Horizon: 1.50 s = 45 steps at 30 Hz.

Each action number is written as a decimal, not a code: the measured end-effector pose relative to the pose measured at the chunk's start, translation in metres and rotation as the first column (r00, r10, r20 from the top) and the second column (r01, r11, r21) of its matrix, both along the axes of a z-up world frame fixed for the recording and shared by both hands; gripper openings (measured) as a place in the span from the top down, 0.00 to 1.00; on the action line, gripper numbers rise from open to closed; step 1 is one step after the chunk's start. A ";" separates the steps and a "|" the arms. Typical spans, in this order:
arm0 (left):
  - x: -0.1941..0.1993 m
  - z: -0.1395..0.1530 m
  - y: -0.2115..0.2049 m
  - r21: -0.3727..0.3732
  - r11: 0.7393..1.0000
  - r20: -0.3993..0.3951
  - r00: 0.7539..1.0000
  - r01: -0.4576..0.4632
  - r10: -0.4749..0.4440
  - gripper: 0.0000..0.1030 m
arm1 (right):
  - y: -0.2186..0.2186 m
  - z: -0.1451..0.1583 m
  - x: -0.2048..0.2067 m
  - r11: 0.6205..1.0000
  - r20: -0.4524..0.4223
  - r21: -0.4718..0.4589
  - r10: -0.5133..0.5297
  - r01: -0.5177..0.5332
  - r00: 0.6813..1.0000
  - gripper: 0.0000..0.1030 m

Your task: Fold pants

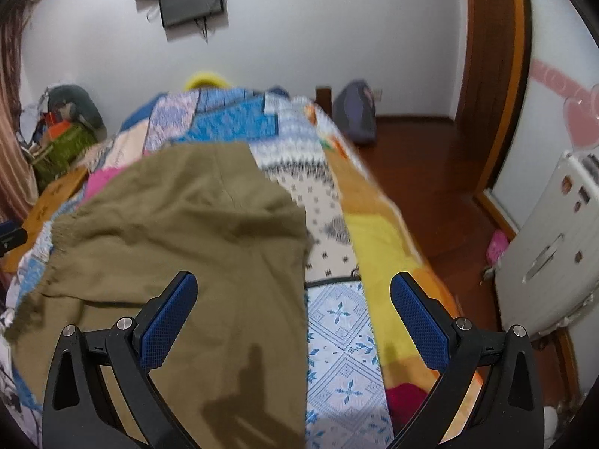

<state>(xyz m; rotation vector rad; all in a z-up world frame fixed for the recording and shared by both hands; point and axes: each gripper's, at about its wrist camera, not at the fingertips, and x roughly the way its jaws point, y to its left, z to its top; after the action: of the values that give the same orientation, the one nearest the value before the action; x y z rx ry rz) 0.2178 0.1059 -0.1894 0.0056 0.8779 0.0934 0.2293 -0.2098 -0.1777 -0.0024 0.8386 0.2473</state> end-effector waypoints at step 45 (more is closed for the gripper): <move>0.049 -0.013 0.034 -0.190 0.982 -0.120 0.992 0.016 -0.039 0.43 | 0.017 0.003 0.034 0.983 -0.063 -0.003 0.181 -0.182 0.981 0.56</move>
<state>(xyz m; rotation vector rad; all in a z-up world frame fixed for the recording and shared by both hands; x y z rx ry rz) 0.2667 0.1399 -0.2026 -0.1558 1.0070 -0.0169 0.2638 -0.1925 -0.1748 -0.0803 0.9026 0.4168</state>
